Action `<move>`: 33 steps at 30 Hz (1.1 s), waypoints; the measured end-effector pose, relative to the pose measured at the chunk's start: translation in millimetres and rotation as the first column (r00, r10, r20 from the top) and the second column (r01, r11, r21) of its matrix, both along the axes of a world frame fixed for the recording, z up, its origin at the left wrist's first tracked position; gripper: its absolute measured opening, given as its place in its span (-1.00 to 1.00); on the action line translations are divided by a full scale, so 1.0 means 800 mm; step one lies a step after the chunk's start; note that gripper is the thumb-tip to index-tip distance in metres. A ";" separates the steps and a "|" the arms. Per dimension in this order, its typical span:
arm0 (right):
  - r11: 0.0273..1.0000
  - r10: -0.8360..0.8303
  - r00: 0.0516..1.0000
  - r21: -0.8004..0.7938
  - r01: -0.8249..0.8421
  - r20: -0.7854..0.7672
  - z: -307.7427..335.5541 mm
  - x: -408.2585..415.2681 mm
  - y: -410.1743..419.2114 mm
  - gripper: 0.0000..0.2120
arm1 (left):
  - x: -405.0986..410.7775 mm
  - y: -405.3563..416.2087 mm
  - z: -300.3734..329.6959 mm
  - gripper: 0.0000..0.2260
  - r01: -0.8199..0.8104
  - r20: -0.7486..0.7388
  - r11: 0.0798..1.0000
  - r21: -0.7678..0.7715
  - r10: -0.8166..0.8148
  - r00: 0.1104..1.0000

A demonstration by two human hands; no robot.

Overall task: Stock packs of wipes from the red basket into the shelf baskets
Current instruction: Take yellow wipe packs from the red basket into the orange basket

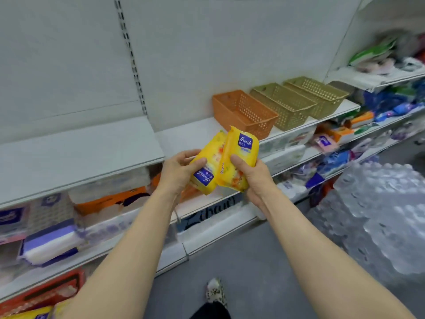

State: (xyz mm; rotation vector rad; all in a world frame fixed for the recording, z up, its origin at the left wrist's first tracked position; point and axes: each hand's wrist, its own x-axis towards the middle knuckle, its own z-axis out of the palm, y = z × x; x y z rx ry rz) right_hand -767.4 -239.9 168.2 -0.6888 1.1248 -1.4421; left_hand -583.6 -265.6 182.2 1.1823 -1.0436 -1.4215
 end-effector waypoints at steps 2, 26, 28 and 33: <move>0.997 -0.078 0.997 -0.018 0.078 -0.012 0.005 -0.025 -0.045 -0.35 | -0.039 -0.043 -0.010 -0.64 -0.070 -0.112 0.992 0.109 0.082 0.990; 0.904 0.397 0.744 0.088 -0.419 -0.538 0.025 -0.270 -0.551 -0.78 | -0.210 -0.433 0.017 -0.84 -0.609 -0.120 0.789 0.077 0.614 0.780; 0.804 0.553 0.548 0.232 -0.547 -0.628 0.024 -0.268 -0.581 -0.85 | -0.208 -0.445 0.013 -0.86 -0.694 -0.128 0.715 0.085 0.699 0.704; 0.633 0.685 0.145 0.483 -0.605 -0.714 0.021 -0.244 -0.643 -0.75 | -0.199 -0.456 -0.005 -0.86 -0.820 -0.125 0.559 0.124 0.828 0.546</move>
